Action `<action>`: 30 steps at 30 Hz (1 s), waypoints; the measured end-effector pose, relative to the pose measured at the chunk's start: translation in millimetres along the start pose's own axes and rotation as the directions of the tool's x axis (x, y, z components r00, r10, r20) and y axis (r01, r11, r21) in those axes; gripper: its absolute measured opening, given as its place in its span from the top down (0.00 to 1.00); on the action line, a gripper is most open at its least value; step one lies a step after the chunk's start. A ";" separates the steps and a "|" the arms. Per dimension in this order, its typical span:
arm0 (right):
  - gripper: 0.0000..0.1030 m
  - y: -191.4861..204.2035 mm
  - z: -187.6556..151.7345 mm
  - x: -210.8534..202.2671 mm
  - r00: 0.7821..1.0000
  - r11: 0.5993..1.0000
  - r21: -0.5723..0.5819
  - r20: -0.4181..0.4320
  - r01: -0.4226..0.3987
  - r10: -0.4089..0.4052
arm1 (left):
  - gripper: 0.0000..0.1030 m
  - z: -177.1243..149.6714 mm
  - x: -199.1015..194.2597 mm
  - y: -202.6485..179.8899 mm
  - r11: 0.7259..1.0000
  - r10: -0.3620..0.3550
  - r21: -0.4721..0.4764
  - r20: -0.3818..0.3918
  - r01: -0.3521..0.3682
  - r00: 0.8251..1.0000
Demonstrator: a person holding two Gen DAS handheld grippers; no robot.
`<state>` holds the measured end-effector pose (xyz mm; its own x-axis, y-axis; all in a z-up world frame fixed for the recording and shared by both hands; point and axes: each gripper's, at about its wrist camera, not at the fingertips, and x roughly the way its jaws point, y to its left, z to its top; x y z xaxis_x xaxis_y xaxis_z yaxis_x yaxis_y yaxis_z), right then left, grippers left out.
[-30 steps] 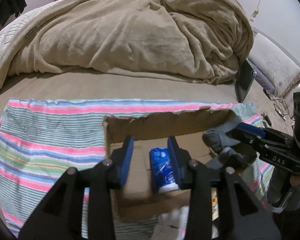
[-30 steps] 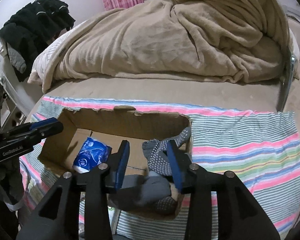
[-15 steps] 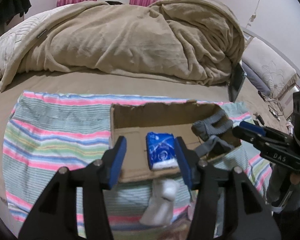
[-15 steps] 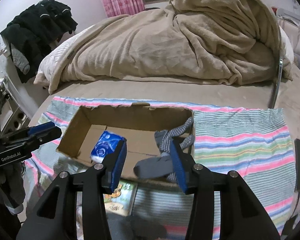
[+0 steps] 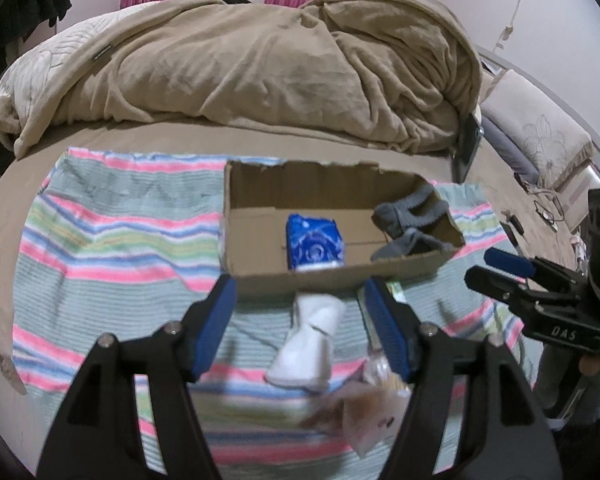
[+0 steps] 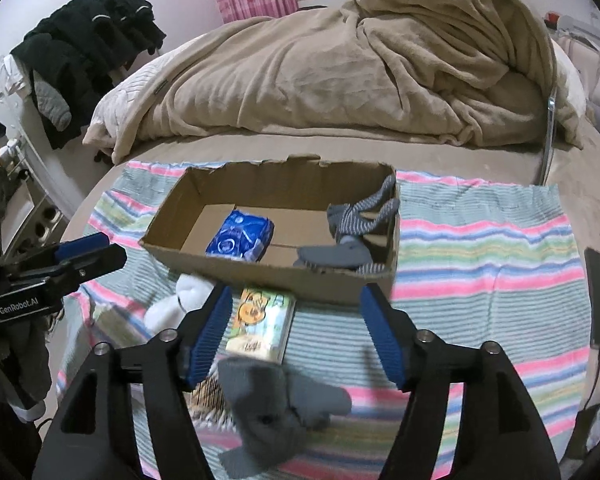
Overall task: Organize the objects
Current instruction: 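Carry the spray bottle and gloves into the box and open both tools, then grasp the white sock with left tool while right tool grasps grey glove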
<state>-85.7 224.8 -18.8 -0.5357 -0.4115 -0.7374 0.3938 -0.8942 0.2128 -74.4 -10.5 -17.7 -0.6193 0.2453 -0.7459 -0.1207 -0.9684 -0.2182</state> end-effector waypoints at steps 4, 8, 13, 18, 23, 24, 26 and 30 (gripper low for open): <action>0.25 0.3 -9.6 -4.5 1.000 1.000 0.001 -0.007 -0.002 0.002 | 0.34 -9.7 -2.4 -0.8 1.000 0.001 -0.008 -0.014 -0.001 1.000; 0.25 1.8 -21.8 -4.8 1.000 1.000 -0.010 -0.029 -0.005 0.005 | 0.34 -19.0 -2.0 -0.3 1.000 0.003 -0.018 -0.030 -0.004 1.000; 0.25 3.1 -34.4 -0.9 0.999 1.000 -0.009 -0.053 -0.015 0.014 | 0.34 -30.0 3.9 2.2 1.000 0.012 -0.026 -0.060 -0.014 0.998; 0.25 4.6 -43.3 3.7 0.997 1.000 -0.011 -0.077 -0.023 0.022 | 0.34 -39.1 14.0 2.4 0.999 0.024 -0.022 -0.090 -0.026 0.996; 0.25 9.0 -53.7 11.8 0.993 0.999 -0.037 -0.118 -0.033 0.029 | 0.34 -44.8 26.6 1.6 0.999 0.032 -0.004 -0.114 -0.032 0.993; 0.25 9.8 -55.3 13.2 0.992 0.999 -0.039 -0.124 -0.037 0.032 | 0.34 -45.6 28.9 0.6 1.000 0.031 0.001 -0.119 -0.032 0.992; 0.25 11.3 -58.3 16.1 0.990 0.998 -0.043 -0.136 -0.049 0.043 | 0.34 -46.5 33.1 -1.3 0.999 0.034 0.012 -0.128 -0.032 0.991; 0.28 16.2 -63.7 22.5 0.985 0.996 -0.056 -0.162 -0.076 0.066 | 0.34 -46.8 39.3 -6.1 0.999 0.020 0.028 -0.137 -0.017 0.990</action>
<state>-43.8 212.4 -72.8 -0.3803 -0.4353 -0.8161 0.4749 -0.8490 0.2316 -61.7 7.2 -75.2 -0.5091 0.2293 -0.8296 -0.1323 -0.9733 -0.1878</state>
